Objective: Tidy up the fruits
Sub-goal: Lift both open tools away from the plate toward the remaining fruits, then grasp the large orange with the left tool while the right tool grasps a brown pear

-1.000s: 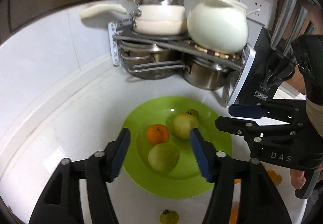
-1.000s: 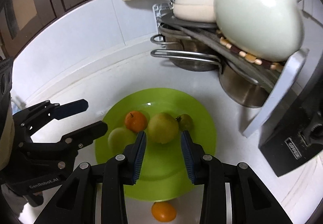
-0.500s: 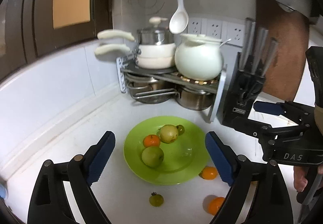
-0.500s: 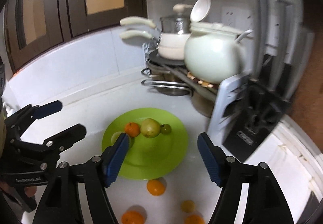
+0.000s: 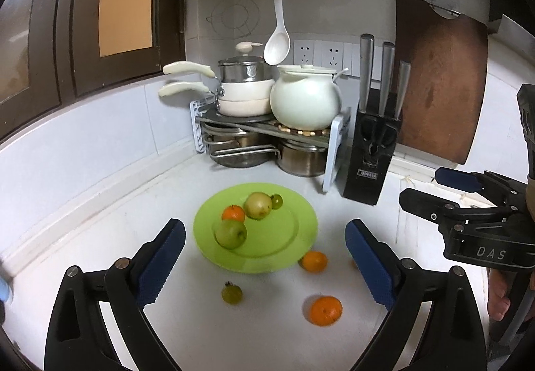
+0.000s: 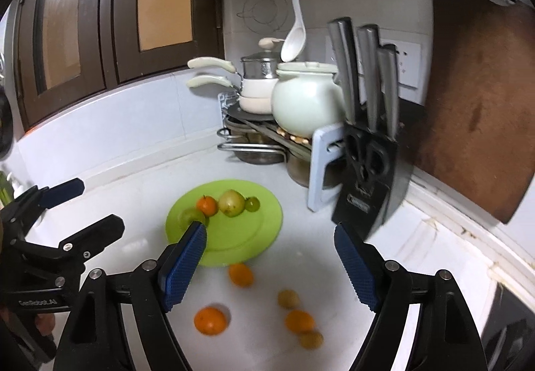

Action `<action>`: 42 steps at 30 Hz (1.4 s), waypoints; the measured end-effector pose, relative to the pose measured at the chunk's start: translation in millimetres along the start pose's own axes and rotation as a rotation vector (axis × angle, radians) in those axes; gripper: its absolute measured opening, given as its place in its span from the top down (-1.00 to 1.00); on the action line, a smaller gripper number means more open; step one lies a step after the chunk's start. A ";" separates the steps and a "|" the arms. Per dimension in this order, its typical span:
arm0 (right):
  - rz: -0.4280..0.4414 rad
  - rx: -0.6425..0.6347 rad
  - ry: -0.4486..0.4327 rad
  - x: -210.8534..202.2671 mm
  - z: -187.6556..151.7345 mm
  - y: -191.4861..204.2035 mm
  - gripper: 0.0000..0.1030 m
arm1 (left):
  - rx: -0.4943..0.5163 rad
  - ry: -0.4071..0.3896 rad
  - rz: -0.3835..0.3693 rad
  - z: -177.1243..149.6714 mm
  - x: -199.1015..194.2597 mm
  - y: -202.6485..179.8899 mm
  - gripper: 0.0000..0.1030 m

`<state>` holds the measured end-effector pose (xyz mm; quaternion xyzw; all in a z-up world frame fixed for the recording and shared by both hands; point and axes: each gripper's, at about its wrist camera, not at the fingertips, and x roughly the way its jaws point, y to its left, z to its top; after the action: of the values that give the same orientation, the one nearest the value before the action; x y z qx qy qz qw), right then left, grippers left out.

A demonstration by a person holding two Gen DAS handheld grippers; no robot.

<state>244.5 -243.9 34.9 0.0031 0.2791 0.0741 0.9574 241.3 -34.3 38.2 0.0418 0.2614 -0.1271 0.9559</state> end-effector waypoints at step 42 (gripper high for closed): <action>0.000 0.076 0.273 55.4 -108.0 -51.8 -0.44 | 0.093 0.243 -0.057 -95.0 78.8 -61.2 -0.90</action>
<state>240.1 -291.0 -88.3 0.0293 0.4091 0.0632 0.9098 244.1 -96.8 -84.5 0.0939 0.3703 -0.1604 0.9101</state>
